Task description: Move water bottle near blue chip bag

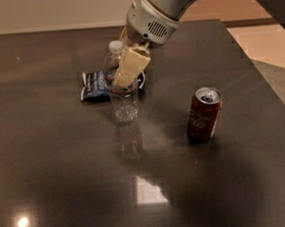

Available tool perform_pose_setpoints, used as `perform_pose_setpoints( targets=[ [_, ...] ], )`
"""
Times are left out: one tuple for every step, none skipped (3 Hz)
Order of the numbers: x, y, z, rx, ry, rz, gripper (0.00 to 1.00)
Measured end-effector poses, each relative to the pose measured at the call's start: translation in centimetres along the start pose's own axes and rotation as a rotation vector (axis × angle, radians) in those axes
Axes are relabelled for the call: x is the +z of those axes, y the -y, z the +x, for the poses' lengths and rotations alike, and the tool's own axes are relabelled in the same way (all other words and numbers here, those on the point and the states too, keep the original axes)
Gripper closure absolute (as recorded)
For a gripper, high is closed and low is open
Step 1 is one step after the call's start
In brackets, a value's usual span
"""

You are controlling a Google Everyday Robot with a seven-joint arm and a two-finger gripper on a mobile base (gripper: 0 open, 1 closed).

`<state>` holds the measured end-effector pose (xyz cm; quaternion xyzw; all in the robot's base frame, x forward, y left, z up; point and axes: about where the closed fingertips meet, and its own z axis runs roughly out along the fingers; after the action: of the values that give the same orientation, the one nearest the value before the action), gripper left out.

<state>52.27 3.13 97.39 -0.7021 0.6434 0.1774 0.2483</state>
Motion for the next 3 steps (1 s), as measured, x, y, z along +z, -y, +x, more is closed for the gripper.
perform_pose_setpoints(
  targets=[
    [1.1,1.1,-0.3,0.011,-0.001,0.002,1.0],
    [1.9,2.1,-0.5,0.022,0.004,0.011,1.0],
    [2.6,2.9,-0.5,0.031,0.008,0.016,1.0]
  ],
)
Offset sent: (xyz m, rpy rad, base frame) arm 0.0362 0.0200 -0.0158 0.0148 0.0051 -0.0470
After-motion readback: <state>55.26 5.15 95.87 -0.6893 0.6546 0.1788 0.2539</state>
